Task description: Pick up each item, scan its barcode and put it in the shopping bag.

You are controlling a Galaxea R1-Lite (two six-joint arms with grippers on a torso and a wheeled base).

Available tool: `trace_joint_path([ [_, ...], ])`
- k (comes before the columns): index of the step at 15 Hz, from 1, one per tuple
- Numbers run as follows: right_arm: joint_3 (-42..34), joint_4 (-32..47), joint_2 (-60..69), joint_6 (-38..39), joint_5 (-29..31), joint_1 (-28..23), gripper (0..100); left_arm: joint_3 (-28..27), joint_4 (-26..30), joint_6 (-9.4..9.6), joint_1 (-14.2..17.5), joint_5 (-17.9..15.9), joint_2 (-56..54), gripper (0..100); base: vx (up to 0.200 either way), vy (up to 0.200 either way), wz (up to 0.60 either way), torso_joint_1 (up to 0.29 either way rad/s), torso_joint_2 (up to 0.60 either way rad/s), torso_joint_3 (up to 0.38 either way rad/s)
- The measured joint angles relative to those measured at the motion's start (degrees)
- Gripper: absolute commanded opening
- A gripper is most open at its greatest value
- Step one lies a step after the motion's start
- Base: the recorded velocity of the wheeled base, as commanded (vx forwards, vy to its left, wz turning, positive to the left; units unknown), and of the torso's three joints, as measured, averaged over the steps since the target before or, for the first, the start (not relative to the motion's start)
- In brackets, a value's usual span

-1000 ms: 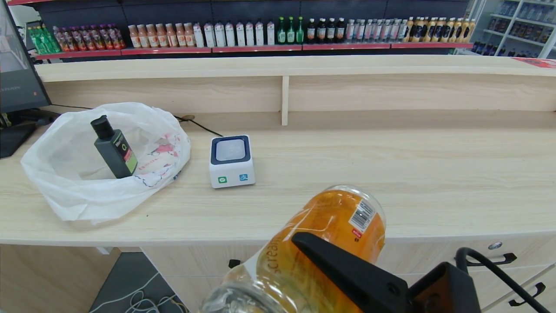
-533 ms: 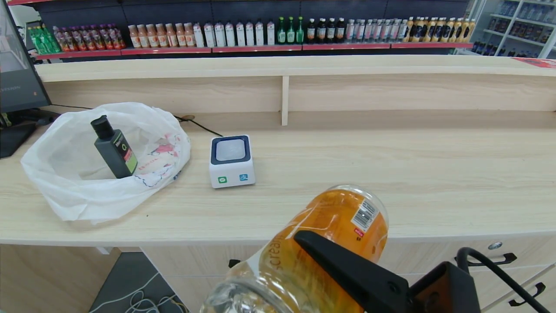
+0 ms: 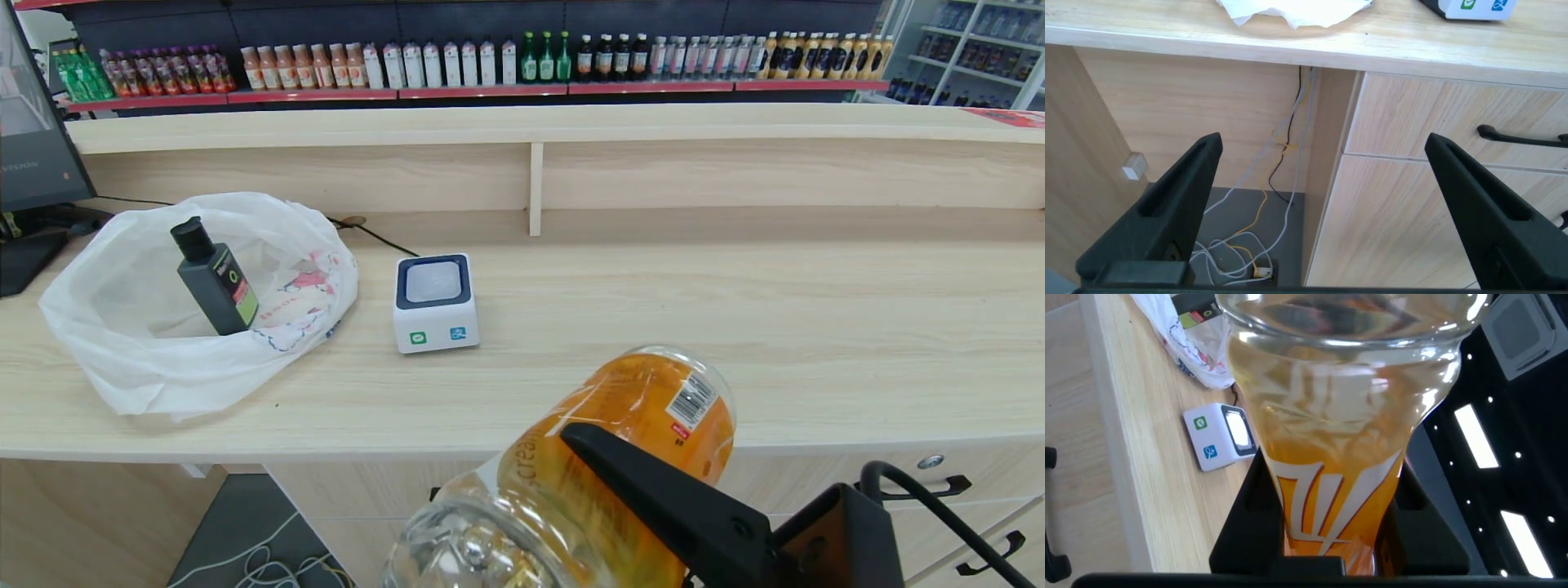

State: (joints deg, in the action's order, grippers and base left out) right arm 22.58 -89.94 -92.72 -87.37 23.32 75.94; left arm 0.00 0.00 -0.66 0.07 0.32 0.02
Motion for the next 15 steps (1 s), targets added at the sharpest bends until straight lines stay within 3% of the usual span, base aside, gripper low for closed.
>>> trace_joint_path([
  [8,0.00,0.00,0.00,3.15,0.13,0.02,0,0.00,0.00,-0.02,0.00,0.00,0.00,100,0.000,0.000,0.00,0.000,0.00,0.000],
  [15,2.34,0.02,-0.59,17.43,0.22,0.24,0,0.00,0.00,-0.02,0.00,0.00,0.00,100,0.000,0.000,0.00,0.000,0.00,0.000],
])
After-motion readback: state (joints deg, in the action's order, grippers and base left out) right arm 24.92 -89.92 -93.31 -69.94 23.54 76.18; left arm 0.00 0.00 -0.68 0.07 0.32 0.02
